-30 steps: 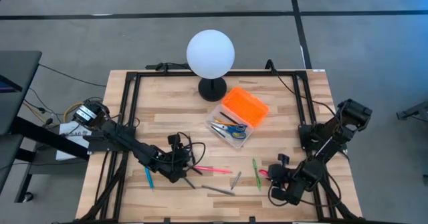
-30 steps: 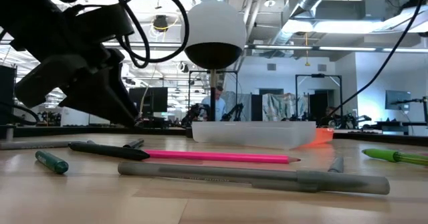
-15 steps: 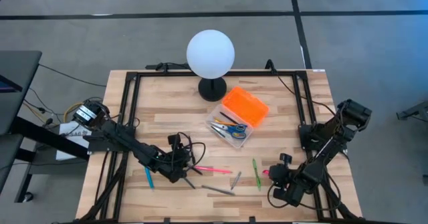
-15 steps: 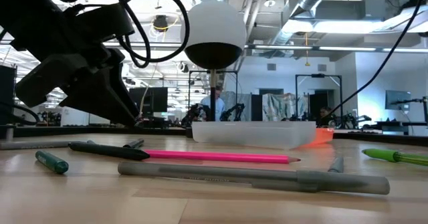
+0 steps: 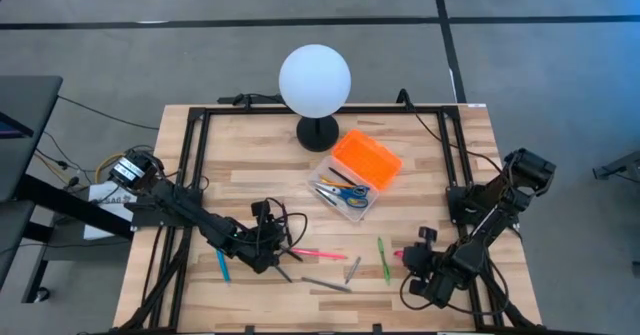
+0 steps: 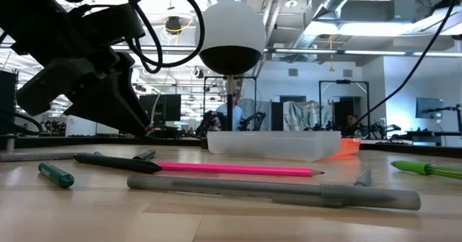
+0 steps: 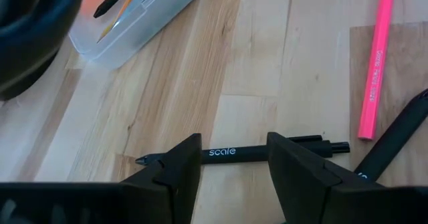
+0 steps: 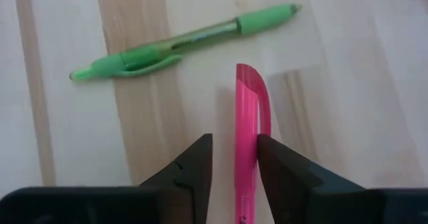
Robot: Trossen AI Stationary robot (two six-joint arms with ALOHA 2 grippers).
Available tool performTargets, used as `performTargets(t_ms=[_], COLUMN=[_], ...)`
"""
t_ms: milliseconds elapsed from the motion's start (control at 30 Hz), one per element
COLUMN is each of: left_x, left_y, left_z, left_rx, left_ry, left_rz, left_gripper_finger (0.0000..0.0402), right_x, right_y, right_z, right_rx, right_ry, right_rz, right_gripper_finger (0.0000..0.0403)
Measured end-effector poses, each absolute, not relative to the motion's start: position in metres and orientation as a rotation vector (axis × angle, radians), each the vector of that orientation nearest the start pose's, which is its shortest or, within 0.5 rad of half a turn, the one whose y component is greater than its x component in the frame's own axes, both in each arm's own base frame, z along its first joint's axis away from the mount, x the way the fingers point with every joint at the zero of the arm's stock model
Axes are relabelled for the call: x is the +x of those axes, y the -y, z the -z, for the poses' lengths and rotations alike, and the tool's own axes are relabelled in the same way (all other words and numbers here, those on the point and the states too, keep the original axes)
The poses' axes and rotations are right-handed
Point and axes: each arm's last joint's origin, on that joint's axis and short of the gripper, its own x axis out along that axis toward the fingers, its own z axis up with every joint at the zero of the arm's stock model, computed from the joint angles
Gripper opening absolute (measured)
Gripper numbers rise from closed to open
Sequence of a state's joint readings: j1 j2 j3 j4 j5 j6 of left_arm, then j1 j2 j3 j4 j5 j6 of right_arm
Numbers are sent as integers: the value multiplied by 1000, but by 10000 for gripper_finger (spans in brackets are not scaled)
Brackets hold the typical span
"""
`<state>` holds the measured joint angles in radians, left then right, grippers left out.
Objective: Pick & place school supplies into a supply box
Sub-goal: Put the pink pen into the orange supply box
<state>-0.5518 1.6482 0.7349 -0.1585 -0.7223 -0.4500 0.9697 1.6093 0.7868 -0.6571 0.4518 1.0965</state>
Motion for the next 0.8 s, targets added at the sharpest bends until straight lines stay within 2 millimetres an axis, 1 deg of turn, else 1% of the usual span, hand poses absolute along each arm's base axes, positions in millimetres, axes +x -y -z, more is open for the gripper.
performTargets(t_ms=[267, 467, 567, 700, 800], left_x=[249, 249, 249, 249, 249], left_y=[131, 131, 131, 131, 131], left_z=[-131, -131, -131, -131, -131], left_rx=[217, 218, 218, 218, 218], left_ry=[-793, -793, -793, -793, -792], left_rz=[-337, -336, -336, -336, -336], left_gripper_finger=[164, 164, 164, 164, 164], right_x=[155, 157, 159, 166, 170], right_y=[-196, -194, -193, -186, -183], right_z=[-136, -138, -137, -136, -135], right_rx=[-213, -286, -273, -161, -131], right_ry=[-1075, -1028, -1035, -1089, -1118], right_rz=[157, 160, 168, 211, 214], right_gripper_finger=[79, 62, 51, 35, 42])
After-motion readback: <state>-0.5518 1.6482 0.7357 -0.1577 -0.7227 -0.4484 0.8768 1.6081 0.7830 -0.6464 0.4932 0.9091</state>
